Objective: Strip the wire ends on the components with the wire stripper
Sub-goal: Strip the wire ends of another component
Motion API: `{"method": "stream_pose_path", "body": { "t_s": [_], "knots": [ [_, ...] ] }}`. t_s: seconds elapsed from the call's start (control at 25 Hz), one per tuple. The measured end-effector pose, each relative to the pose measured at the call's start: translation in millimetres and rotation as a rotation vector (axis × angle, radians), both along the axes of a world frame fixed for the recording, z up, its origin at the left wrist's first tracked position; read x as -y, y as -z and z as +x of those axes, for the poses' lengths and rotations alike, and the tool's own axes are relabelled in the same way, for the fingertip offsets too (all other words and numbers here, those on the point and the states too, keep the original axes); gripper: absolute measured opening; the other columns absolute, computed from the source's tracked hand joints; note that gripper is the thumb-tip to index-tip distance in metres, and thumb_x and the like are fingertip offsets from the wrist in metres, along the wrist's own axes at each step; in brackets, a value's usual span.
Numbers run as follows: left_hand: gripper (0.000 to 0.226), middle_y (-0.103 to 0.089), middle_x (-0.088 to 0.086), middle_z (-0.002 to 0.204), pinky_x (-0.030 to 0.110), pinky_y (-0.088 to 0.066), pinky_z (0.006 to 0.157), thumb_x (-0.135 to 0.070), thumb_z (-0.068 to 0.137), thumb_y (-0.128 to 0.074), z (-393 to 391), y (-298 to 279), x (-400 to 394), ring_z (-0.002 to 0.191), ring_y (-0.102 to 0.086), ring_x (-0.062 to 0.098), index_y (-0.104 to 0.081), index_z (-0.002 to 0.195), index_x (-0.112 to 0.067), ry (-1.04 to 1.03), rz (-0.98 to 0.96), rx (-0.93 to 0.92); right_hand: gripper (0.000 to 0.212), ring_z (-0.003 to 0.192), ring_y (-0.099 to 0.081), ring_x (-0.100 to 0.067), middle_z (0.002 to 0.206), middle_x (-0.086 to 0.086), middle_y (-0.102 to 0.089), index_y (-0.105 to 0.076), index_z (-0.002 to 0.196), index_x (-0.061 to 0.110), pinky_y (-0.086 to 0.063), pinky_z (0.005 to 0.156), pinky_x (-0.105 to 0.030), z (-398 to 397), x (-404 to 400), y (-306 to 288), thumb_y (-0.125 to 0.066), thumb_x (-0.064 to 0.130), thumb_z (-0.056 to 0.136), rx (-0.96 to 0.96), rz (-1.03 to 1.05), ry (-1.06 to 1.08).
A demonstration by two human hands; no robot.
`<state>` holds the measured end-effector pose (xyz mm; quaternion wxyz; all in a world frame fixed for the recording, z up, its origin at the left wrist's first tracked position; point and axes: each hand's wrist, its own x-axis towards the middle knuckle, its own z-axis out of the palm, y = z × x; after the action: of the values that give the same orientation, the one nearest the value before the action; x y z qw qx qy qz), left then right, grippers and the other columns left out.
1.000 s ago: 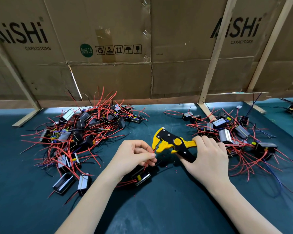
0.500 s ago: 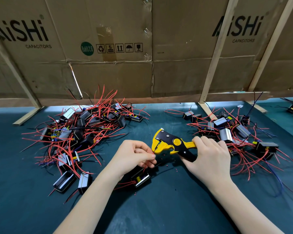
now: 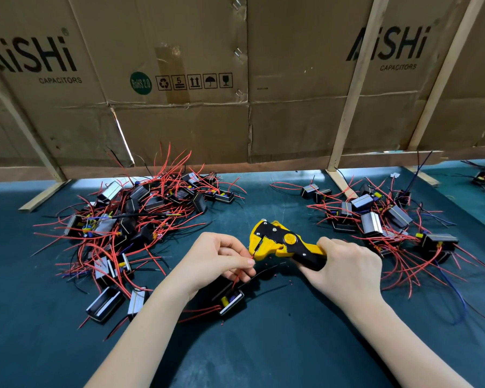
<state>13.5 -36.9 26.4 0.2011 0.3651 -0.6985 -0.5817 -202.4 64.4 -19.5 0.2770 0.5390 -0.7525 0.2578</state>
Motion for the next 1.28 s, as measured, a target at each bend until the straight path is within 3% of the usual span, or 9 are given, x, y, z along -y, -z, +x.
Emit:
{"method": "stream_pose_path", "body": {
  "t_s": [0.28, 0.48, 0.68, 0.92, 1.0, 1.12, 1.28],
  "knots": [
    [0.01, -0.073, 0.012, 0.07, 0.02, -0.048, 0.054, -0.002, 0.086, -0.068, 6, -6, 2, 0.056, -0.065, 0.017, -0.066, 0.078, -0.008, 0.041, -0.047, 0.052, 0.052, 0.055, -0.06, -0.031, 0.056, -0.001, -0.058, -0.056, 0.061, 0.015, -0.031, 0.054, -0.027, -9, 1, -3, -0.082, 0.06, 0.061, 0.092, 0.038, 0.078],
    [0.02, -0.067, 0.011, 0.061, 0.02, -0.041, 0.044, -0.017, 0.095, -0.061, 2, -6, 1, 0.04, -0.051, 0.017, -0.064, 0.076, -0.012, -0.017, -0.053, 0.013, 0.057, 0.064, -0.058, -0.032, 0.069, -0.002, -0.057, -0.059, 0.078, 0.01, -0.038, 0.064, -0.036, -14, 1, 1, -0.081, 0.06, 0.064, 0.094, -0.041, 0.067],
    [0.022, -0.064, 0.011, 0.058, 0.019, -0.039, 0.041, -0.014, 0.096, -0.058, 1, -2, 3, 0.037, -0.046, 0.016, -0.063, 0.075, -0.011, -0.039, -0.064, 0.003, 0.056, 0.069, -0.059, -0.032, 0.072, -0.001, -0.056, -0.058, 0.08, 0.011, -0.038, 0.066, -0.037, -12, 3, 3, -0.078, 0.062, 0.066, 0.119, -0.013, 0.06],
    [0.041, -0.061, 0.004, 0.064, 0.019, -0.034, 0.054, -0.059, 0.086, -0.059, 5, -6, 9, 0.055, -0.045, 0.01, -0.072, 0.076, -0.021, 0.068, 0.112, -0.106, 0.055, 0.073, -0.061, -0.031, 0.073, 0.001, -0.057, -0.058, 0.079, 0.013, -0.04, 0.069, -0.038, -15, 3, 2, -0.072, 0.065, 0.068, 0.19, 0.023, 0.083],
    [0.042, -0.06, 0.002, 0.066, 0.019, -0.037, 0.057, -0.056, 0.088, -0.051, 7, -5, 11, 0.06, -0.049, 0.01, -0.071, 0.076, -0.02, 0.123, 0.155, -0.188, 0.055, 0.074, -0.061, -0.031, 0.075, 0.001, -0.058, -0.058, 0.081, 0.013, -0.041, 0.07, -0.038, -15, 3, 2, -0.072, 0.065, 0.067, 0.2, 0.046, 0.086],
    [0.026, -0.055, -0.001, 0.067, 0.018, -0.04, 0.059, -0.034, 0.091, -0.056, 8, -3, 11, 0.064, -0.048, 0.01, -0.068, 0.075, -0.017, 0.181, 0.204, -0.332, 0.056, 0.075, -0.061, -0.03, 0.075, 0.001, -0.058, -0.058, 0.082, 0.014, -0.041, 0.071, -0.039, -14, 2, 2, -0.071, 0.067, 0.068, 0.211, 0.063, 0.09],
    [0.016, -0.033, -0.005, 0.055, 0.019, -0.03, 0.053, -0.02, 0.089, -0.065, 3, 1, 8, 0.054, -0.033, 0.011, -0.067, 0.075, -0.014, 0.143, 0.207, -0.352, 0.056, 0.075, -0.061, -0.03, 0.074, 0.001, -0.057, -0.058, 0.082, 0.014, -0.041, 0.07, -0.038, -14, 2, 1, -0.072, 0.066, 0.068, 0.208, 0.079, 0.085]
  ]
}}
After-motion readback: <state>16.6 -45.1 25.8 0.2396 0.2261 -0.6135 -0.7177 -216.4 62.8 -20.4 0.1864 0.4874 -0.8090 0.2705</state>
